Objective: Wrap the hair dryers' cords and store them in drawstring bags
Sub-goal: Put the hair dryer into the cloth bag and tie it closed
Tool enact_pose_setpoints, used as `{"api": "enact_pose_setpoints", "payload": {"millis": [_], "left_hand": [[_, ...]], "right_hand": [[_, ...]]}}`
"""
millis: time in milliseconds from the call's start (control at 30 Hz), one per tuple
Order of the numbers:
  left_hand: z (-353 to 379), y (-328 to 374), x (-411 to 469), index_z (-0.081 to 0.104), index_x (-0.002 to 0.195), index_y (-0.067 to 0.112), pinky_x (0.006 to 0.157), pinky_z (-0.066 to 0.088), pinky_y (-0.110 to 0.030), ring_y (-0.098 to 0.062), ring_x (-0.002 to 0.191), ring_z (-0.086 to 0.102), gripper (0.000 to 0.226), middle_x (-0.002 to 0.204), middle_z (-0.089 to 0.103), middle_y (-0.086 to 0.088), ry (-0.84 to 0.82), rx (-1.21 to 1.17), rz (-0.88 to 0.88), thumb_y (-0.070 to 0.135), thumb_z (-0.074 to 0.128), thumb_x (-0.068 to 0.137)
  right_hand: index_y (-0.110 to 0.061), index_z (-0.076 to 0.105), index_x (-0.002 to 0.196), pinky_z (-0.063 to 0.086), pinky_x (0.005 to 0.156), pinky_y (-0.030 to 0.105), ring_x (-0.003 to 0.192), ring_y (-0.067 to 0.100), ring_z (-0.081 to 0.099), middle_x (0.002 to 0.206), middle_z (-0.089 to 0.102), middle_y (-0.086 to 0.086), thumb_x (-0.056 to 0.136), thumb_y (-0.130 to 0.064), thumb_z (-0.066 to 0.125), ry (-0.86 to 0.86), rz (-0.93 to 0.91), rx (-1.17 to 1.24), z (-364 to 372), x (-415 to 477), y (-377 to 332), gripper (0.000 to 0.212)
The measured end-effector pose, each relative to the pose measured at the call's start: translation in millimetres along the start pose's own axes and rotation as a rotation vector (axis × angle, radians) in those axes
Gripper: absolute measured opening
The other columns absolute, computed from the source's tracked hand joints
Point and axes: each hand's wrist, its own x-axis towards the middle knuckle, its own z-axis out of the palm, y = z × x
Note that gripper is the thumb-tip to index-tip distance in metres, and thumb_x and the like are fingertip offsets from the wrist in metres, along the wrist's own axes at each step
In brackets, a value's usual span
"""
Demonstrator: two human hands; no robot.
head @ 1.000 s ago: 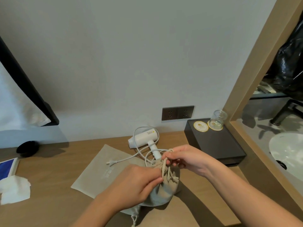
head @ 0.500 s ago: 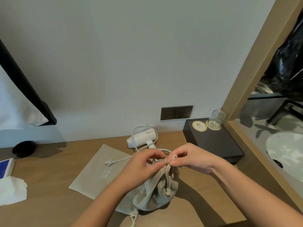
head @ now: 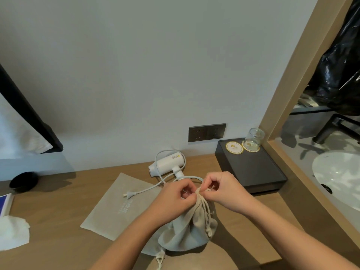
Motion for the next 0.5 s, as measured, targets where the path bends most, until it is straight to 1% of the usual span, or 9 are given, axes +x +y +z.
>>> {"api": "enact_pose_setpoints", "payload": {"millis": [67,133,167,200,267,300,367,433,500], "left_hand": [[3,-2,0,0.063,0.078,0.027,0.061,0.044,-0.016,-0.002,0.061,0.053,0.004,0.071,0.064,0.005,0.042,0.019,-0.004,0.024,0.061,0.080],[6,-2,-1,0.061,0.076,0.026,0.059,0.041,-0.012,0.000,0.060,0.050,0.004,0.068,0.061,0.005,0.065,0.035,0.009,0.024,0.061,0.080],[7,-2,-1,0.060,0.075,0.027,0.059,0.041,-0.012,-0.001,0.060,0.051,0.005,0.068,0.061,0.005,0.069,0.042,0.014,0.025,0.061,0.080],[9,-2,-2,0.059,0.075,0.028,0.059,0.041,-0.013,-0.002,0.061,0.052,0.008,0.068,0.061,0.005,0.074,0.051,0.019,0.025,0.060,0.082],[11,-1,-3,0.057,0.073,0.031,0.060,0.041,-0.013,-0.005,0.065,0.055,0.012,0.069,0.061,0.006,0.098,0.064,0.030,0.026,0.060,0.083],[12,-1,-4,0.058,0.074,0.032,0.061,0.042,-0.014,-0.006,0.066,0.057,0.012,0.070,0.062,0.006,0.106,0.058,0.030,0.027,0.060,0.084],[12,-1,-6,0.062,0.076,0.032,0.065,0.047,-0.018,-0.005,0.070,0.060,0.012,0.073,0.065,0.007,0.106,0.005,0.015,0.028,0.060,0.087],[10,-5,-4,0.066,0.074,0.028,0.067,0.049,-0.023,-0.005,0.068,0.060,0.015,0.071,0.066,0.006,0.118,-0.082,-0.017,0.026,0.062,0.088],[7,-10,0,0.069,0.073,0.024,0.068,0.049,-0.027,-0.006,0.066,0.060,0.015,0.070,0.067,0.003,0.132,-0.163,-0.052,0.020,0.066,0.086]], "right_hand": [[-0.025,0.067,0.070,0.046,0.064,0.023,0.067,0.007,0.057,0.072,0.066,-0.002,0.075,-0.006,0.071,0.066,-0.113,-0.157,7,-3,0,0.020],[-0.024,0.069,0.084,0.045,0.066,0.017,0.076,0.007,0.057,0.078,0.064,-0.007,0.079,-0.009,0.069,0.078,-0.180,-0.269,12,-3,3,0.016],[-0.023,0.070,0.090,0.047,0.069,0.020,0.079,0.008,0.057,0.082,0.063,-0.008,0.082,-0.011,0.068,0.081,-0.195,-0.318,14,-2,6,0.015],[-0.022,0.069,0.092,0.048,0.071,0.026,0.079,0.008,0.056,0.085,0.061,-0.008,0.084,-0.013,0.067,0.089,-0.205,-0.363,16,-2,10,0.012],[-0.023,0.067,0.092,0.050,0.070,0.036,0.078,0.009,0.055,0.087,0.056,-0.009,0.087,-0.020,0.065,0.129,-0.213,-0.431,21,-3,18,0.006],[-0.024,0.066,0.092,0.051,0.068,0.038,0.078,0.010,0.055,0.088,0.054,-0.011,0.088,-0.025,0.062,0.161,-0.225,-0.447,24,-5,22,0.005],[-0.025,0.063,0.093,0.052,0.062,0.038,0.075,0.011,0.056,0.089,0.053,-0.012,0.090,-0.031,0.056,0.248,-0.294,-0.438,29,-9,31,0.010],[-0.021,0.064,0.093,0.051,0.060,0.034,0.074,0.010,0.056,0.089,0.055,-0.008,0.092,-0.027,0.055,0.316,-0.405,-0.401,31,-12,38,0.011],[-0.013,0.068,0.093,0.050,0.063,0.028,0.076,0.010,0.057,0.089,0.058,-0.003,0.093,-0.017,0.058,0.358,-0.519,-0.360,33,-15,41,0.010]]}}
